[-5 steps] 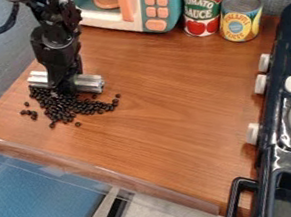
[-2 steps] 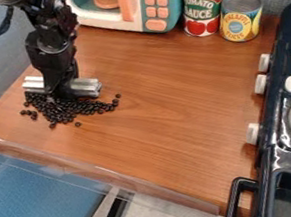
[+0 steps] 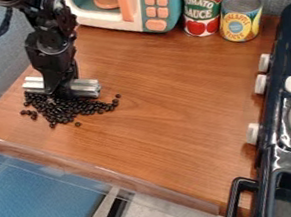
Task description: Sweep into pile
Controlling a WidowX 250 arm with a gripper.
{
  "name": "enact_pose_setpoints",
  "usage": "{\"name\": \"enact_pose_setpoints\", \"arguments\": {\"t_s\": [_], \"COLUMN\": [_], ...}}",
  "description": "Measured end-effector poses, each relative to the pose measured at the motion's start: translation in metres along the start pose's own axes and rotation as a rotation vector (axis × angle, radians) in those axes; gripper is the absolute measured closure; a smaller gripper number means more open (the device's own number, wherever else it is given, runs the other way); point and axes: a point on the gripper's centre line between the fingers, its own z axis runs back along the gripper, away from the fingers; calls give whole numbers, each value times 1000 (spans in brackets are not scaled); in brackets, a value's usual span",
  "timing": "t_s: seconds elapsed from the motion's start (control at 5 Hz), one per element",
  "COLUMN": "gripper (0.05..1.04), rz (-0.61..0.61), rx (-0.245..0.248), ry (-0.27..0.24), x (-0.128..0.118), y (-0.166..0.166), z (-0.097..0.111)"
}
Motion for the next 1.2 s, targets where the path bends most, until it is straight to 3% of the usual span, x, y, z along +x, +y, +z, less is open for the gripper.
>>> {"name": "enact_pose_setpoints", "arguments": {"t_s": [0.4,0.6,0.8,1.2], "gripper": [699,699,699,699], "rz": [31,42,64,66], "rx": [-127,-152,-148,-69], "ry": [33,38,-10,-78], "x": [3,4,13,10], "y": [-26,-35,-45,-48], "z": [37,45,39,1]}}
